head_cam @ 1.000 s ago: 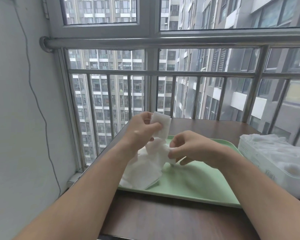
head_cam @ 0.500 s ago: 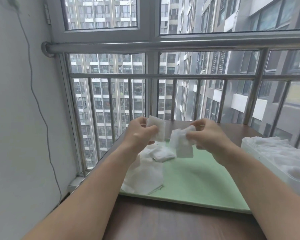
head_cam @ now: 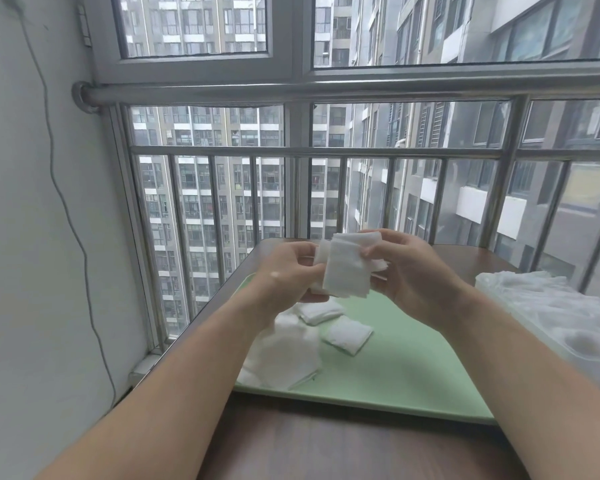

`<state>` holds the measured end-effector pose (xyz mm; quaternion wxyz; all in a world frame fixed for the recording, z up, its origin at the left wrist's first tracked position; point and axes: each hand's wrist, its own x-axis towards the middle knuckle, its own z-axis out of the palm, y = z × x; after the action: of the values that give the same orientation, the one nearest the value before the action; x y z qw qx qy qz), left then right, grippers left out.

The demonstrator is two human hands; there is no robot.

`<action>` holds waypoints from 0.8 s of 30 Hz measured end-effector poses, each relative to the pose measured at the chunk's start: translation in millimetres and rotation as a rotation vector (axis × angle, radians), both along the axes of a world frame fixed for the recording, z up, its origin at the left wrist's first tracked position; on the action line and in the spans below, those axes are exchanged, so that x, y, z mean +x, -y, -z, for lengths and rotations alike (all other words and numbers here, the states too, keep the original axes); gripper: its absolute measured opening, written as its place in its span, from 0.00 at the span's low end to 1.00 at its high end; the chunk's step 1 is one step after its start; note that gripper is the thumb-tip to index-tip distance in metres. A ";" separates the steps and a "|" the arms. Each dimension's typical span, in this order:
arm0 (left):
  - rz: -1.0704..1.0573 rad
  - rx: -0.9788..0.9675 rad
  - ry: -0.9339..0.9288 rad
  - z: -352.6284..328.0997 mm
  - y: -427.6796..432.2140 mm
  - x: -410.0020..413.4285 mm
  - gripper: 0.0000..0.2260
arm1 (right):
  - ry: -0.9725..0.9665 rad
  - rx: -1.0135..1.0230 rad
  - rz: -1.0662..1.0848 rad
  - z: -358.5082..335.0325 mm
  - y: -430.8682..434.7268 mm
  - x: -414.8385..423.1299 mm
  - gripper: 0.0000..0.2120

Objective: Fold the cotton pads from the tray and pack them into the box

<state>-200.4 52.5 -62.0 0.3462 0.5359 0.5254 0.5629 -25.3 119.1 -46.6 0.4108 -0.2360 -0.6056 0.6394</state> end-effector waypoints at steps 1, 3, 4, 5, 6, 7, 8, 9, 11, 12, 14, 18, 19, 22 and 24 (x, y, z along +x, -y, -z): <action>0.013 0.001 -0.002 -0.4 0.5 0.8 0.08 | 0.005 0.012 0.010 1.2 -0.6 0.1 0.17; 0.039 0.000 -0.003 -1.4 0.9 0.5 0.08 | 0.012 0.036 0.044 2.3 -0.6 -0.5 0.16; 0.054 -0.003 -0.004 -2.0 1.3 0.2 0.08 | 0.016 0.050 0.065 2.3 -0.2 -0.6 0.16; 0.067 -0.006 -0.009 -2.4 1.9 0.1 0.07 | 0.022 0.068 0.084 2.3 0.0 -0.7 0.15; 0.078 -0.009 -0.017 -2.6 2.5 -0.1 0.06 | 0.025 0.081 0.101 2.6 0.0 -0.8 0.15; 0.087 -0.013 -0.027 -2.6 2.8 -0.1 0.06 | 0.026 0.089 0.120 2.8 0.0 -0.8 0.15; 0.092 -0.019 -0.036 -2.8 3.0 -0.2 0.06 | 0.028 0.093 0.140 3.2 0.1 -0.7 0.15; 0.092 -0.026 -0.036 -3.3 3.2 0.6 0.07 | 0.031 0.097 0.160 3.5 0.3 -0.6 0.14; 0.083 -0.045 0.008 -5.2 3.3 2.3 0.09 | 0.042 0.106 0.194 3.6 0.5 -0.1 0.13; 0.082 -0.057 0.053 -6.4 3.6 3.3 0.11 | 0.046 0.112 0.207 3.7 0.7 0.5 0.13; 0.111 -0.067 0.108 -8.2 4.9 2.9 0.14 | 0.054 0.121 0.223 3.6 1.2 0.4 0.12; 0.165 -0.003 -0.032 -4.9 7.1 2.2 0.09 | 0.035 0.118 0.224 3.9 0.7 -0.8 0.09; 0.154 0.009 -0.041 -4.1 6.5 2.4 0.08 | 0.000 0.085 0.210 3.7 0.5 -1.1 0.08; 0.107 0.021 -0.019 -3.0 5.5 0.9 0.08 | -0.137 -0.041 0.244 4.3 -5.6 -0.6 0.06; 0.069 0.019 -0.003 -3.2 5.1 -0.6 0.09 | -0.213 -0.070 0.306 2.6 -10.4 3.5 0.08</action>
<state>-201.0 47.4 -58.8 0.3595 0.5579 0.5019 0.5546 -21.8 129.4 -49.2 0.5566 -0.2703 -0.4932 0.6115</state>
